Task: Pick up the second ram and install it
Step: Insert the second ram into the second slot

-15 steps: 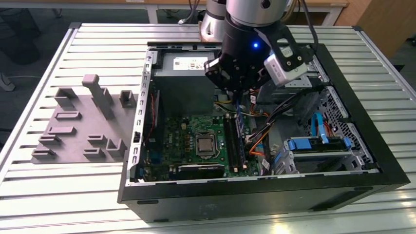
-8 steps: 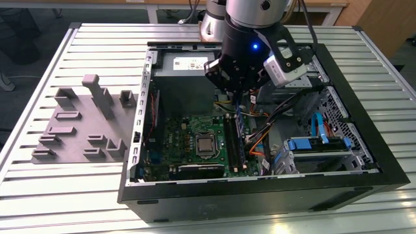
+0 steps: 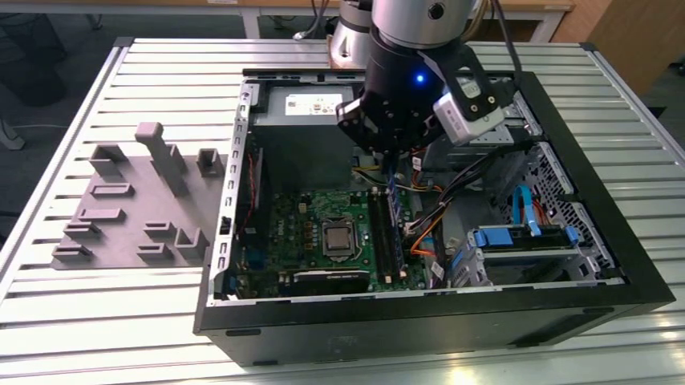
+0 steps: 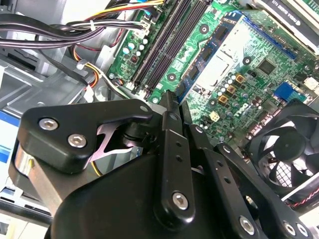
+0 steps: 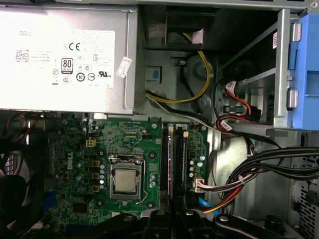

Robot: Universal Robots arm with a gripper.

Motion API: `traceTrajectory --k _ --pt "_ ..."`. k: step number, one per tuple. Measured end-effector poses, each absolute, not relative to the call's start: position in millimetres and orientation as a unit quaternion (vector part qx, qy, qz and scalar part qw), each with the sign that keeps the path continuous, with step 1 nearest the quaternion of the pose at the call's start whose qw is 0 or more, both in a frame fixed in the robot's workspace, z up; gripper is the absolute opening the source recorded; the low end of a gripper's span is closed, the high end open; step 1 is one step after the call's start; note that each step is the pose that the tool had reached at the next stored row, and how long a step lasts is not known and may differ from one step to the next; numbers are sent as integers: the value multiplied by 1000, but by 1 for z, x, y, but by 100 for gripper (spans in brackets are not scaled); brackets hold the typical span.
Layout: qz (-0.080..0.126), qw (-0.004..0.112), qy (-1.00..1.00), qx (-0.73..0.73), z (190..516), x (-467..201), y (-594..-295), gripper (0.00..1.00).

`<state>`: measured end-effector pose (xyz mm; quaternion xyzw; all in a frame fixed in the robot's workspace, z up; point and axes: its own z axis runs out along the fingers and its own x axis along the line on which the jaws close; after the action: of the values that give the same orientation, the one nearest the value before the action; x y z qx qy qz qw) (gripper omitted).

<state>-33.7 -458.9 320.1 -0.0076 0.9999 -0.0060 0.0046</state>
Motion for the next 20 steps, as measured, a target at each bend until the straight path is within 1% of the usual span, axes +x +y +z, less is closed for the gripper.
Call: traceTrajectory --k 20 --pt "-6 5 1000 -8 312 -34 -459 14"
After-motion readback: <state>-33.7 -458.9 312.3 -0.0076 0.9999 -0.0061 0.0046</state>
